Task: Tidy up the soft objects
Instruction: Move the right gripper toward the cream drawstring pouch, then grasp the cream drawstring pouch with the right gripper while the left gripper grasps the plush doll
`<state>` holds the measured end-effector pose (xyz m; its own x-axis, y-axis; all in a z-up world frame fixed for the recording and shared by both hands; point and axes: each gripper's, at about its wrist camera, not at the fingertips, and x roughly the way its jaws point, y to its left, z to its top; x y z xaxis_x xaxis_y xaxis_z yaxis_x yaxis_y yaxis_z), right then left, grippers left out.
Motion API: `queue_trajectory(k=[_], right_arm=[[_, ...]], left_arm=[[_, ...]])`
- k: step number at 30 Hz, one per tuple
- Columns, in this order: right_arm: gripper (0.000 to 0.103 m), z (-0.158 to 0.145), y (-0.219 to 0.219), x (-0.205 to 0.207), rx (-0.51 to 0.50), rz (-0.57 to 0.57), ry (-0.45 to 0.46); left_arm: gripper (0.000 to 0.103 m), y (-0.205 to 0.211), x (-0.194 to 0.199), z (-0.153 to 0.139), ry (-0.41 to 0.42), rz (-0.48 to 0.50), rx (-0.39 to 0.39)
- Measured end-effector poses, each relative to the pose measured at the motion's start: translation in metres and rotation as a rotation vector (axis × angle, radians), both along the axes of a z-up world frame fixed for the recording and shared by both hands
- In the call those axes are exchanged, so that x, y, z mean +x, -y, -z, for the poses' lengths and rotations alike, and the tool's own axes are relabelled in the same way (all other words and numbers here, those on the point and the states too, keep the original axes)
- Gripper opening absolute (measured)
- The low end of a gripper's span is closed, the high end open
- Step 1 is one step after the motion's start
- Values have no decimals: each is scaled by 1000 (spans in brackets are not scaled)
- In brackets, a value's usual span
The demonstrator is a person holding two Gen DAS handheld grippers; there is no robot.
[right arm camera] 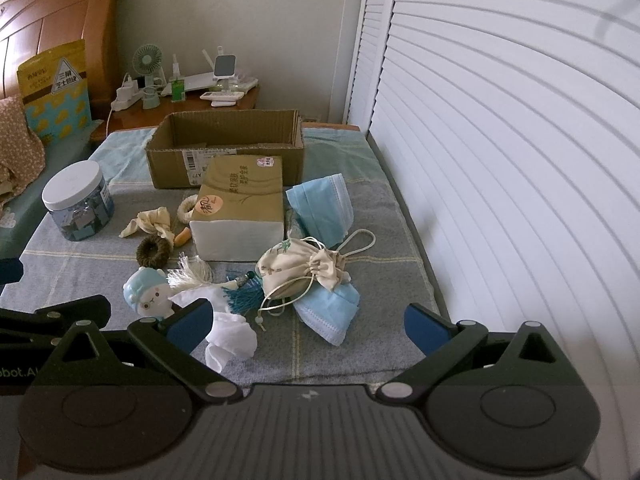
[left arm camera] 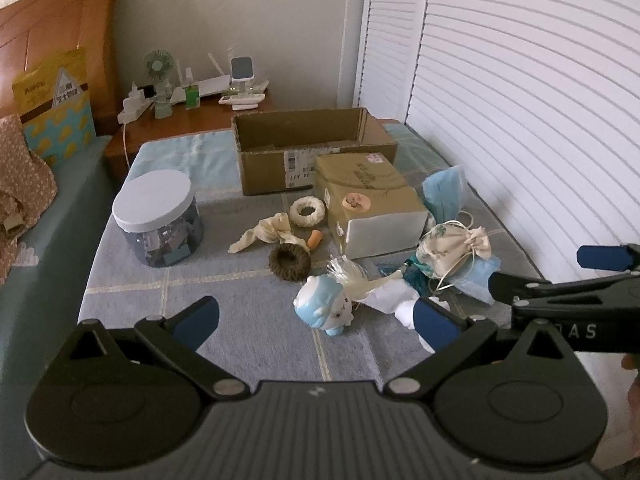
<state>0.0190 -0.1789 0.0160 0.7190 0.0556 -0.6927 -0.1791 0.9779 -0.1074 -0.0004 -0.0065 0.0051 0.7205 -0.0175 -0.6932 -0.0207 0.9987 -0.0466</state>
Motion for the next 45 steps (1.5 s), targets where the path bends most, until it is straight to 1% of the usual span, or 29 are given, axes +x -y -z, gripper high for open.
queue_trajectory(k=[6,12,17,24,29,34,41,45], right_arm=[[103,1,-2,2,-7,-5,2],[103,3,-2,5,-9,-12,3],[103,7,-4,9,-24,-20,2],[103,17,-6,15,-37,-61,3],[103,28,-9,23,-43,-84,-14],[103,38,-10,30,-46,-107,-22],[103,52,-5,41,-48,-117,-36],[103,56,-1,45,-47,-123,-40]], left_arm=[[102,0,4,0,14,27,21],[102,-3,7,4,23,59,4],[102,-1,12,8,30,79,31],[102,-8,17,22,48,135,4],[102,-13,24,34,57,157,6],[102,-17,32,46,47,180,10],[99,-16,43,65,19,242,55],[93,-11,48,74,15,279,96]])
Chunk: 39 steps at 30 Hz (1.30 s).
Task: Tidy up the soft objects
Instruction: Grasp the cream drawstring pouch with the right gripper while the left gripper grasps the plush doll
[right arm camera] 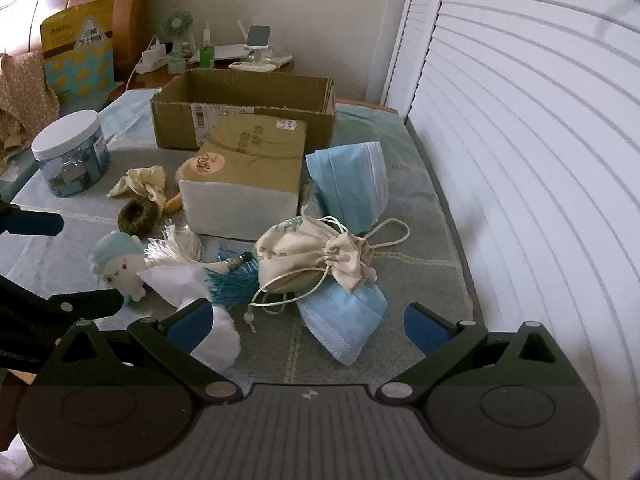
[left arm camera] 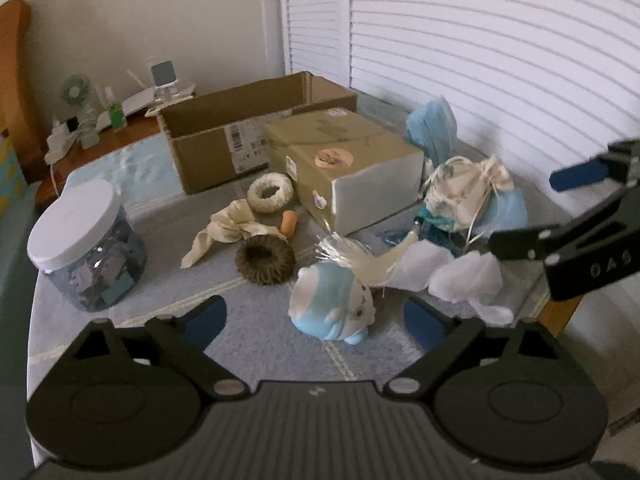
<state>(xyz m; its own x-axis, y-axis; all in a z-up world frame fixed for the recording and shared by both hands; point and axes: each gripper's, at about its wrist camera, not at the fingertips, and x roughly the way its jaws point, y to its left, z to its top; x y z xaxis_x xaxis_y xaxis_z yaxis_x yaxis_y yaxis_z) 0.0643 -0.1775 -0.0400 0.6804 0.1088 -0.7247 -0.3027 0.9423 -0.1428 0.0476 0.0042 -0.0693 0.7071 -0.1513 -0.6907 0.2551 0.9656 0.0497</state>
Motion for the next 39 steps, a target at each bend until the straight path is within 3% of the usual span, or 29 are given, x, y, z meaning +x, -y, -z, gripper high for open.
queue_trajectory(k=[4,11,16,20,22,35,39], right_arm=[[103,3,2,5,-5,0,-4],[103,4,4,10,-4,2,-7],[103,5,3,11,-3,-2,-8],[103,3,2,11,0,-4,-2],[103,2,2,12,1,-2,5],[102,7,-20,31,-62,-83,80],[95,17,-31,43,-115,-101,79]], left_arm=[[87,4,5,7,-8,27,22],[86,7,9,15,-9,34,28],[64,8,10,17,-10,37,35],[60,8,9,18,4,48,32],[51,8,10,18,2,57,26],[49,-15,11,12,-30,12,-40],[49,-19,14,10,-37,12,-47]])
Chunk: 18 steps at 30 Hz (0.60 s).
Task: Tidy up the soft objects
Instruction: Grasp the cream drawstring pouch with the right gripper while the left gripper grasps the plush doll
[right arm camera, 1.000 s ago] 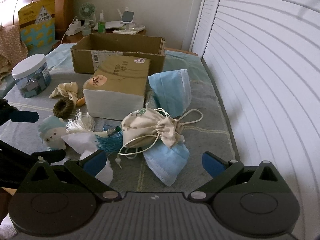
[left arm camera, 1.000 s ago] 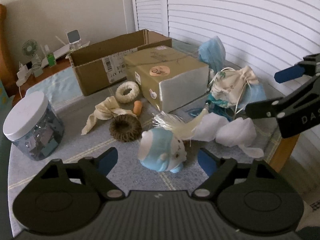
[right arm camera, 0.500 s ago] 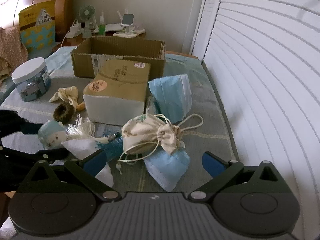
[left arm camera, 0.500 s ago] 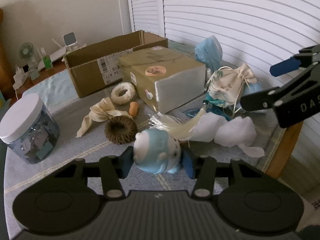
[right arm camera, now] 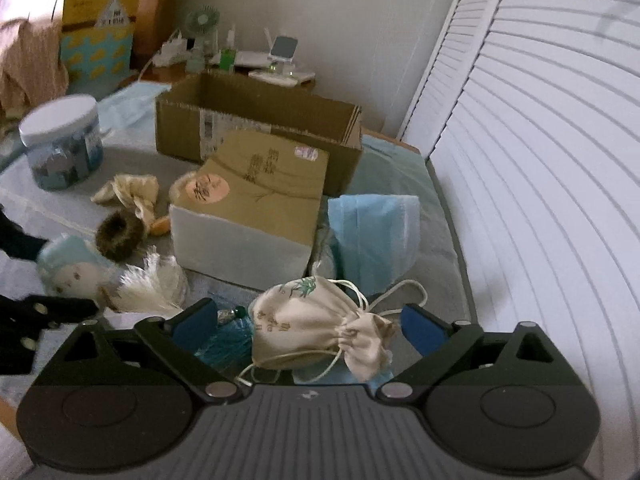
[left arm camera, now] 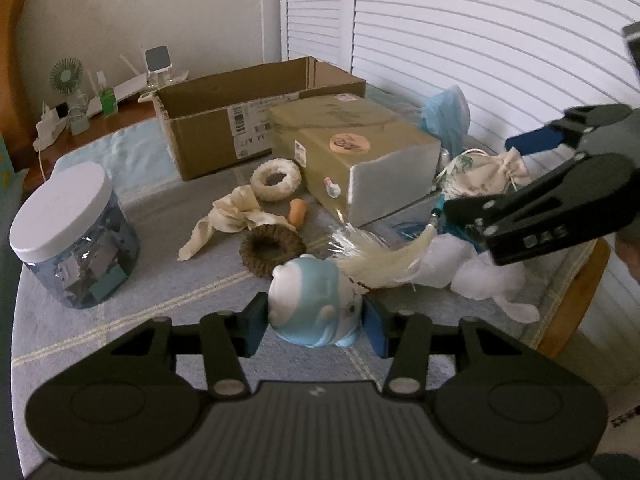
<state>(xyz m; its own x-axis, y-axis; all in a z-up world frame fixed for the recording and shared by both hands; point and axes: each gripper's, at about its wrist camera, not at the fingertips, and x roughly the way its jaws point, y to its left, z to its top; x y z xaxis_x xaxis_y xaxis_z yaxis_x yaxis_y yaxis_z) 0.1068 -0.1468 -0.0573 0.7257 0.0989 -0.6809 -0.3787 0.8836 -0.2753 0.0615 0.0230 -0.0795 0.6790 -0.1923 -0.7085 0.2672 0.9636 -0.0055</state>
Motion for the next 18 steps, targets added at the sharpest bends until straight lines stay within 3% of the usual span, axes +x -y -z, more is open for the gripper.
queue_trajectory(k=[6,18], right_arm=[[79,6,0,5,-34,9,-19],[74,-21,11,-6,-16,-6,-2]], left_arm=[[48,-4,3,-3,-20,16,-1],[48,-11,1,-17,-32,34,22]])
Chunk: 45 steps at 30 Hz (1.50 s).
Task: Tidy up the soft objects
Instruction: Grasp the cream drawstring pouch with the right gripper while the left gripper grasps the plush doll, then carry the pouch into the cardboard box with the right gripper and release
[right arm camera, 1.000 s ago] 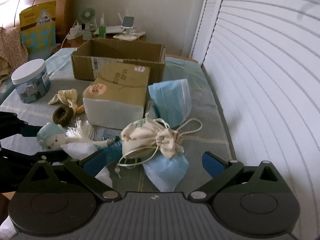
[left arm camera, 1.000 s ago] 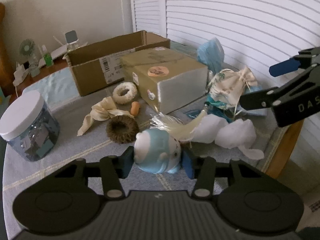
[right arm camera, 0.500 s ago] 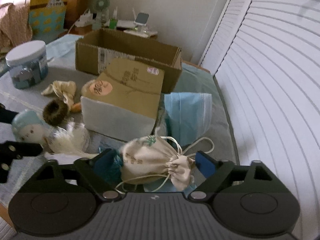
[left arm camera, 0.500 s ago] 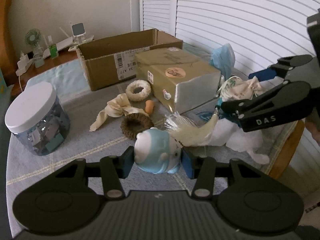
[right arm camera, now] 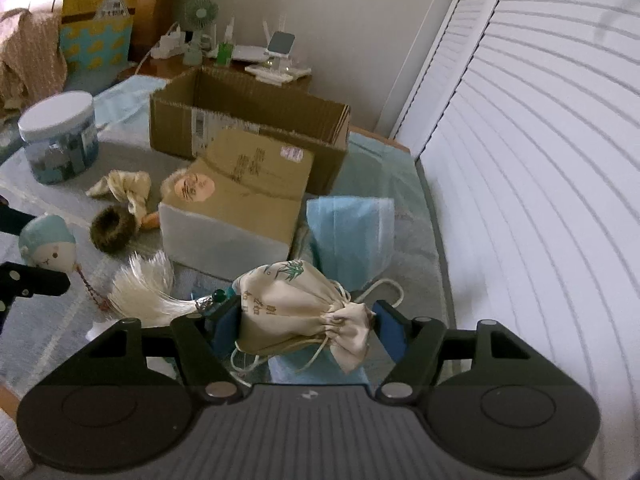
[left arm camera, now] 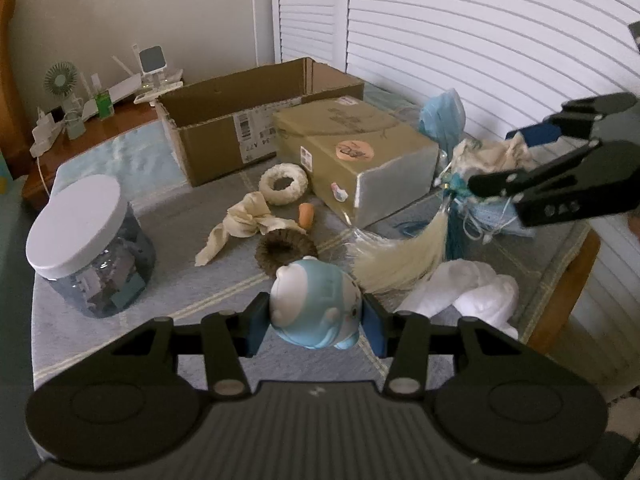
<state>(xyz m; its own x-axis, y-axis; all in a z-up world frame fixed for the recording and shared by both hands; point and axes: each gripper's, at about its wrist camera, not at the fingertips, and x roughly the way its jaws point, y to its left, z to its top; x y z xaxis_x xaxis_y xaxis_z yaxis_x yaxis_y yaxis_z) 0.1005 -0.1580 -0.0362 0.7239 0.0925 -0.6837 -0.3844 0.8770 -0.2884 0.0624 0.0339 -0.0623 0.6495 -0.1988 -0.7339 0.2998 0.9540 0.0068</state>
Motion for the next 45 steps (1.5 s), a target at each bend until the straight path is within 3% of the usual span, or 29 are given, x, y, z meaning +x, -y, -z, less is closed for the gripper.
queue_trajectory(k=[13,24,38,45], right_arm=[[74,-70,0,12,102,-50,55],[74,-118,-30,78,169,-112,107],[74,-144,-81,181,245,-209,84],[74,-112,-95,217,225,-215,1]], left_arm=[[48,-12,-2,-19,22,9,5],[48,-23,6,-25,39,-9,-4],[48,-40,24,-20,18,-71,-29],[48,-45,30,-16,-2,-94,-15]])
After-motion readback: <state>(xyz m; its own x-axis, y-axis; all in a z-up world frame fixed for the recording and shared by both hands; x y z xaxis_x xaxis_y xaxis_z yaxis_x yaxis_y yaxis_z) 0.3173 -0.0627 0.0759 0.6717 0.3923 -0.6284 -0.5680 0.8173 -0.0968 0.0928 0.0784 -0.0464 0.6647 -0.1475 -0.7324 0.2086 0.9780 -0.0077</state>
